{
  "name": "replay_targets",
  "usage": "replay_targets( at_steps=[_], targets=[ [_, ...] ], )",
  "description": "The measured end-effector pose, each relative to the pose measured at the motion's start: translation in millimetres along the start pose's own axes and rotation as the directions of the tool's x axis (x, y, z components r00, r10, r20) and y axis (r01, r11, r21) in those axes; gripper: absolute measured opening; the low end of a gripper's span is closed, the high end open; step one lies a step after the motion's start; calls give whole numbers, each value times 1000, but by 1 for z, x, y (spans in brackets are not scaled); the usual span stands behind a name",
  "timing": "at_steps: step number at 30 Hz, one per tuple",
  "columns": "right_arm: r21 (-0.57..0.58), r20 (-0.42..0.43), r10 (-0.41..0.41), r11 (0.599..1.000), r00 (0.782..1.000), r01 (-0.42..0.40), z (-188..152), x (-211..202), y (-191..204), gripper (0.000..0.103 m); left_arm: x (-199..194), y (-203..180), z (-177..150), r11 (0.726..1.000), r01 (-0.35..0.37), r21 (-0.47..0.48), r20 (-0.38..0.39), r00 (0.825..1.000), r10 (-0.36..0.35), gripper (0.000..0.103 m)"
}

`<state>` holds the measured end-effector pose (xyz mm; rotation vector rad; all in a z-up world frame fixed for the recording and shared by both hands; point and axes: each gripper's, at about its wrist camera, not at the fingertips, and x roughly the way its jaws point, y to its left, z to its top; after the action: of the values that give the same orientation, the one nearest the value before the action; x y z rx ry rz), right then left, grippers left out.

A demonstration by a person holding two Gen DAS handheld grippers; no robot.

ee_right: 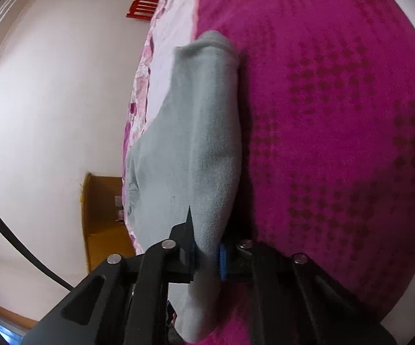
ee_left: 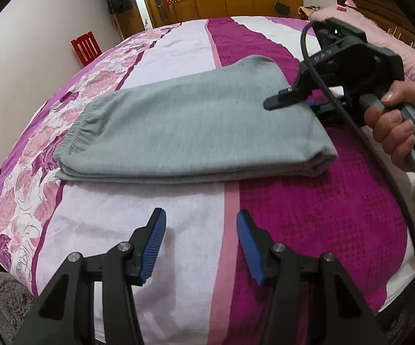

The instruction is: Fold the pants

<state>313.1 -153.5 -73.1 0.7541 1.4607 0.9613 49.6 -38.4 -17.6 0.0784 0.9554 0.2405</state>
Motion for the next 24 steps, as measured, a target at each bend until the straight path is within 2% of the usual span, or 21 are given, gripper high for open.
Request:
replay_targets(
  at_steps=[3,7,12,15,18,21,24],
  targets=[
    [-25,5,21,999,1000,-21,-2,-10,8,10,-1,0,1,1000,3,0,2,1000,-3,54],
    [-40,90,20,999,996,-16,-6,-69,7,9,-15,4,10,1000,-6,0,57,998,6,54],
    [69,132,-10,998,991,1,-29,-158,-54,10,-24,5,17,1000,-9,7,90,996,8,54],
    [134,156,-5,991,988,-16,-39,-199,-96,11,-23,1,17,1000,-8,6,87,996,7,54],
    [198,208,8,979,978,-50,-38,-211,-122,14,-18,-7,16,1000,15,1,75,997,-15,54],
    [246,213,24,966,977,-78,-35,-205,-134,15,-12,-20,14,998,58,0,43,997,-58,54],
    [239,215,45,966,976,-97,-40,-202,-133,19,-12,-32,13,997,77,29,39,996,-78,54]
  ],
)
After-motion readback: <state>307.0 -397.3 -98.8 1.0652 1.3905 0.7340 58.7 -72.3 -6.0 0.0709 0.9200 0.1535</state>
